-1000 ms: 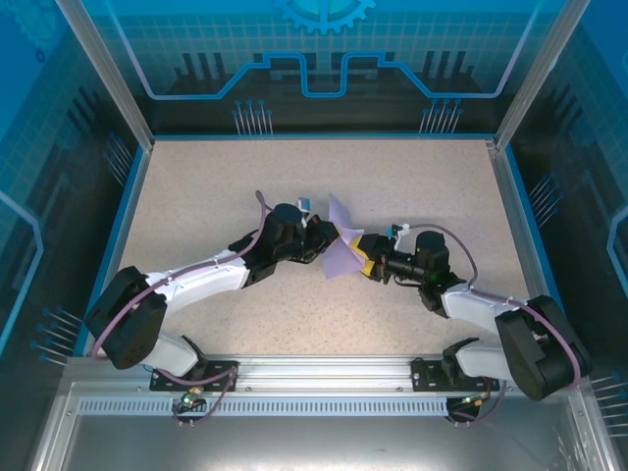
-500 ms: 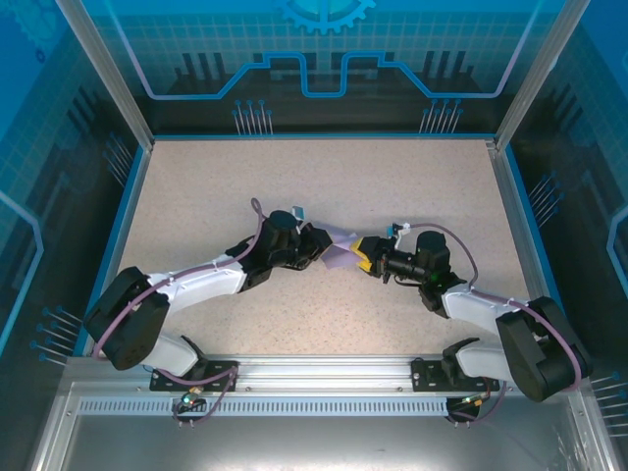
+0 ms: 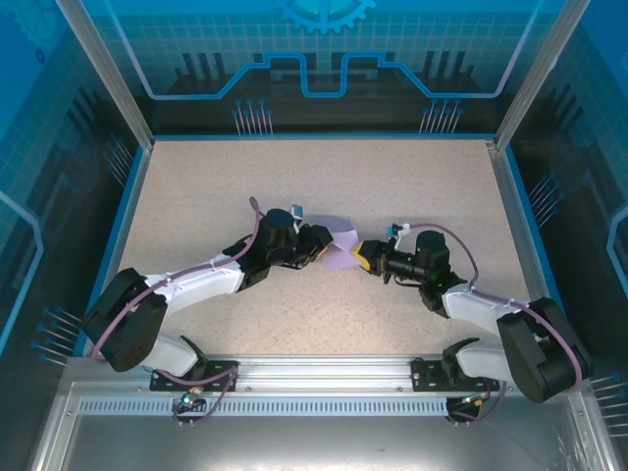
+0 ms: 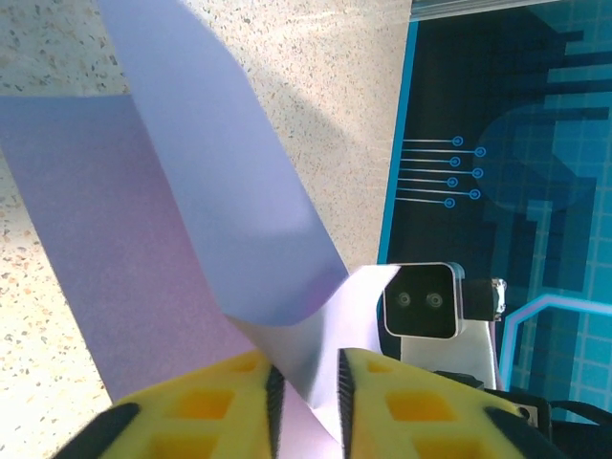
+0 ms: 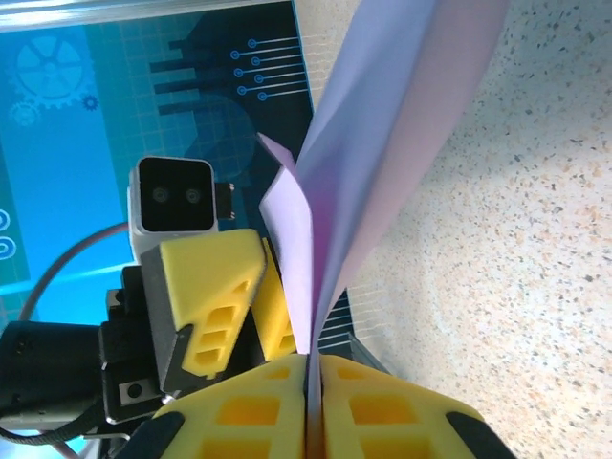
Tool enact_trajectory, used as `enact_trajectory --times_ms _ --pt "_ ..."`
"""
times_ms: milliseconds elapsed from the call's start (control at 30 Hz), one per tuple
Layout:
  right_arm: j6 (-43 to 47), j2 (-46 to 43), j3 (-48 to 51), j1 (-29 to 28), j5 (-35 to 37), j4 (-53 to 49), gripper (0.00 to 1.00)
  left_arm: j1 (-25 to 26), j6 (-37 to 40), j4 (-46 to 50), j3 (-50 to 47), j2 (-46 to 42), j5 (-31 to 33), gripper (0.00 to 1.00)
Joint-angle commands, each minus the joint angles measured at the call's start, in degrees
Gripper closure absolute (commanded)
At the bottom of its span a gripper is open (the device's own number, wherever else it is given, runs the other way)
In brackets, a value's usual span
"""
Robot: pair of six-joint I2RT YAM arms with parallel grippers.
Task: Fold a paper plane with a square sheet of paper (pick it up from the middle)
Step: Turn over the paper at the center of the table.
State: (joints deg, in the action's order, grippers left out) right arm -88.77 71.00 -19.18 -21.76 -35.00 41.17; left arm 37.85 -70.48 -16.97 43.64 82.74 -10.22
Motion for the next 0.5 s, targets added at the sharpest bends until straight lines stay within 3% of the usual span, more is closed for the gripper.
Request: enact_trajectory --times_ms 0,100,267,367,467 --pt "6.06 -3.26 -2.78 -0.16 -0.60 -7.68 0.94 -1.05 1.59 1.62 -0.01 -2.48 -1.12 0.68" --pt "17.74 -6.86 -7.27 0.05 0.66 -23.19 0.99 -1.71 4.66 6.26 1.62 -4.04 -0.39 0.50" --pt "44.06 -9.49 -18.46 -0.85 10.24 -53.38 1.00 -3.79 10.36 14.34 5.08 -6.00 -0.49 0.36" --pt "58.15 -8.22 -26.77 -6.41 27.11 -69.00 1.00 -5.01 15.75 22.13 9.08 -6.02 -0.61 0.27" --pt "65.37 -5.21 -34.10 -14.59 47.51 -78.43 1.00 -6.70 20.37 27.97 12.45 -6.19 -1.14 0.20"
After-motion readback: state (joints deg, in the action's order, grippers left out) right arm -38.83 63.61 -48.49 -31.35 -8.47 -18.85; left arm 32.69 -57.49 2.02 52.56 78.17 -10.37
